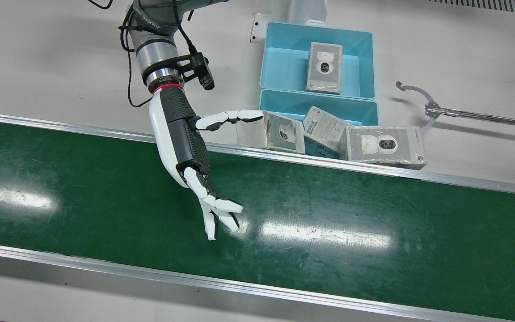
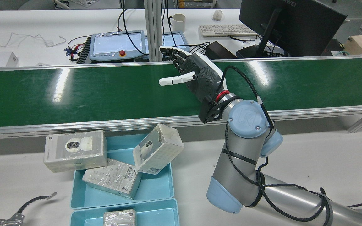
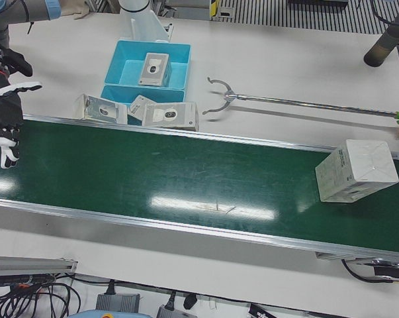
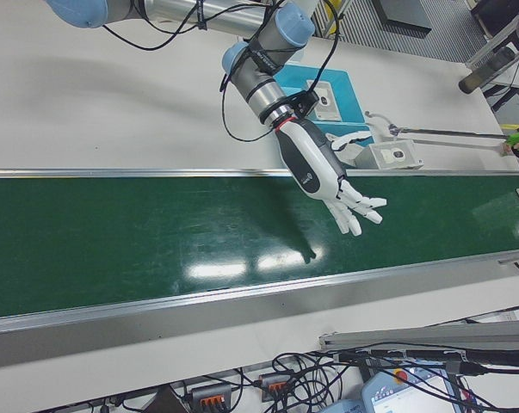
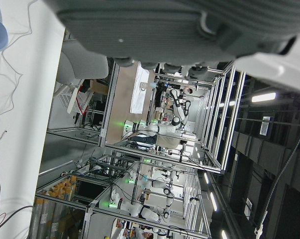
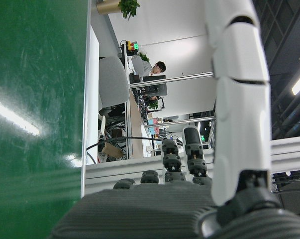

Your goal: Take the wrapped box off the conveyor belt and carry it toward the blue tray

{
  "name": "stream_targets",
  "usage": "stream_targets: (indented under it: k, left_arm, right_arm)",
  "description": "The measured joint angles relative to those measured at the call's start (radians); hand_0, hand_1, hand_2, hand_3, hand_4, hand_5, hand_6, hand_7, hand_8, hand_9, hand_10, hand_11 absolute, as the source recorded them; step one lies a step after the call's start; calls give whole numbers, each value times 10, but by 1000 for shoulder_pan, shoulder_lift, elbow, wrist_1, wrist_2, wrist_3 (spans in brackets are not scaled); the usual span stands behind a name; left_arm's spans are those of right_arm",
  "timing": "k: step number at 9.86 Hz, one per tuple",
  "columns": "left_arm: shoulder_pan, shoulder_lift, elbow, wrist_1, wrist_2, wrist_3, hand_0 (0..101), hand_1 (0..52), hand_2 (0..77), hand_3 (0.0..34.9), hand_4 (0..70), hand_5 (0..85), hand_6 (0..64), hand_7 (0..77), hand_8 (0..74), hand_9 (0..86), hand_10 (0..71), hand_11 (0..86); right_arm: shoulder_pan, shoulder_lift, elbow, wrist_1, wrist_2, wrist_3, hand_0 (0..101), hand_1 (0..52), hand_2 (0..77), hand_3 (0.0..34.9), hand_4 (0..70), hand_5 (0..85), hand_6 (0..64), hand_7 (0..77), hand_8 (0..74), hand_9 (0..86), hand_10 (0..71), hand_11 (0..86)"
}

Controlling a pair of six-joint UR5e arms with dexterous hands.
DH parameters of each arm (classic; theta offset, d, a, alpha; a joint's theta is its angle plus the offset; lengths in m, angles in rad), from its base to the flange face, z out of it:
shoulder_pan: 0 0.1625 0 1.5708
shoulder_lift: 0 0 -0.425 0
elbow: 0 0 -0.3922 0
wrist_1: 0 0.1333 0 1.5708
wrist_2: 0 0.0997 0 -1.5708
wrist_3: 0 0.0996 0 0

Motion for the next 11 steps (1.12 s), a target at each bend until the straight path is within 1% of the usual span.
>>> stream_targets:
  k: [1, 2, 3, 4, 5, 6, 7, 8, 9, 11]
  left_arm:
    - [0, 0, 0, 0, 0, 0, 0, 0, 5, 0, 0, 11, 5, 5, 5, 5, 5, 5]
    - [0, 0, 0, 0, 0, 0, 0, 0, 5, 0, 0, 11, 5, 5, 5, 5, 5, 5]
    - [0, 0, 0, 0, 0, 0, 0, 0, 5, 0, 0, 11, 5, 0, 5, 0, 5, 5]
    - [0, 0, 0, 0, 0, 0, 0, 0, 5, 0, 0, 11, 5, 0, 5, 0, 5, 5]
    - [0, 0, 0, 0, 0, 0, 0, 0, 5, 0, 0, 11, 5, 0, 5, 0, 5, 5]
    - [0, 0, 0, 0, 0, 0, 0, 0, 5, 0, 0, 11, 5, 5, 5, 0, 5, 5]
    - [0, 0, 0, 0, 0, 0, 0, 0, 5, 0, 0, 11, 5, 5, 5, 5, 5, 5]
    - [0, 0, 0, 0, 0, 0, 0, 0, 5, 0, 0, 11, 5, 5, 5, 5, 5, 5]
    - [0, 0, 0, 0, 0, 0, 0, 0, 5, 0, 0, 11, 5, 5, 5, 5, 5, 5]
    - [0, 0, 0, 0, 0, 0, 0, 0, 5, 0, 0, 11, 5, 5, 5, 5, 5, 5]
  right_arm:
    - [2, -11, -1, 1, 5, -1, 494, 158, 98, 1, 115, 240, 55, 55, 5, 16, 0, 11]
    - [6, -20, -3, 6, 7, -3, 494, 158, 109, 0, 115, 235, 44, 38, 0, 16, 0, 11]
    - [11, -29, -5, 24, 7, -8, 494, 158, 109, 0, 115, 235, 44, 38, 0, 16, 0, 11]
    - [14, -33, -6, 51, 4, -19, 493, 185, 153, 1, 169, 256, 76, 82, 16, 22, 0, 11]
    - [14, -34, -7, 72, 0, -29, 503, 185, 180, 1, 185, 278, 87, 82, 16, 49, 0, 11]
    - [13, -33, -12, 85, -3, -35, 503, 185, 180, 1, 185, 278, 87, 82, 16, 49, 0, 11]
    - [7, -32, -23, 93, -3, -38, 504, 164, 180, 0, 185, 284, 104, 98, 16, 49, 0, 11]
    - [-2, -31, -34, 104, -4, -38, 504, 164, 180, 0, 185, 284, 104, 98, 16, 49, 0, 11]
    - [-6, -31, -41, 113, -4, -39, 502, 175, 169, 1, 180, 289, 104, 98, 16, 49, 0, 11]
    - [-4, -30, -46, 122, -3, -37, 500, 175, 169, 1, 175, 289, 104, 98, 27, 49, 0, 11]
